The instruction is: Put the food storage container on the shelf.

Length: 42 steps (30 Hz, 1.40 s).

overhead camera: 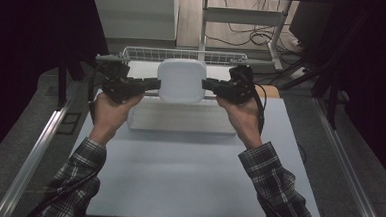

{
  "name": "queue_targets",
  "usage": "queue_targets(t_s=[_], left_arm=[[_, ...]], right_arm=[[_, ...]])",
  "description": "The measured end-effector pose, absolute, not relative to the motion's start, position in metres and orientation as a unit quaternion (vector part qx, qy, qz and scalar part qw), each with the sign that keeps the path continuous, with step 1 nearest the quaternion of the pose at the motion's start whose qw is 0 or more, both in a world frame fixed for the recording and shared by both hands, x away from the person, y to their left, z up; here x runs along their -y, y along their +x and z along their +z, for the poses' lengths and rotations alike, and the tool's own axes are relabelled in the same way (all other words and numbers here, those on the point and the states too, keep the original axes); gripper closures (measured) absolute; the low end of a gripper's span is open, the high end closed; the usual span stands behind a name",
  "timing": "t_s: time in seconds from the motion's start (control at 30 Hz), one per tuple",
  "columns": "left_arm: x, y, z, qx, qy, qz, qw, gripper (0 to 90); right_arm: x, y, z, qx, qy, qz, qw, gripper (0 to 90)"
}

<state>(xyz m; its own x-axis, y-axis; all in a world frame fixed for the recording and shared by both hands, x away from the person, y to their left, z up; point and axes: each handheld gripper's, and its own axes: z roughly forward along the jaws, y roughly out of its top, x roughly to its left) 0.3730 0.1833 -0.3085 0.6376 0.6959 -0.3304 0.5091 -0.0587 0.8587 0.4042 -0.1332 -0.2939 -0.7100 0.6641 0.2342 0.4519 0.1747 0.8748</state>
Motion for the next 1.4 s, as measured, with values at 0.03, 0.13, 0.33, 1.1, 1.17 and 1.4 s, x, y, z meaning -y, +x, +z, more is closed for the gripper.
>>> queue_targets(t_s=[0.03, 0.13, 0.33, 1.1, 1.17, 1.4], left_arm=[[-0.183, 0.376, -0.308, -0.419, 0.722, 0.084, 0.544, 80.3], [-0.182, 0.383, -0.308, -0.421, 0.721, 0.083, 0.544, 80.2], [-0.181, 0.397, -0.309, -0.433, 0.719, 0.076, 0.538, 79.6], [-0.178, 0.412, -0.321, -0.446, 0.701, 0.067, 0.552, 62.2], [-0.178, 0.413, -0.323, -0.450, 0.697, 0.066, 0.554, 61.7], [-0.176, 0.417, -0.326, -0.459, 0.702, 0.075, 0.540, 64.3]], right_arm=[[0.133, 0.408, -0.293, -0.759, 0.369, 0.527, 0.102, 77.8], [0.134, 0.413, -0.293, -0.757, 0.375, 0.525, 0.100, 77.7], [0.131, 0.430, -0.294, -0.756, 0.391, 0.517, 0.092, 77.1], [0.120, 0.442, -0.293, -0.758, 0.402, 0.503, 0.101, 66.3], [0.118, 0.443, -0.293, -0.762, 0.402, 0.497, 0.107, 64.4], [0.113, 0.448, -0.297, -0.766, 0.402, 0.489, 0.115, 60.3]])
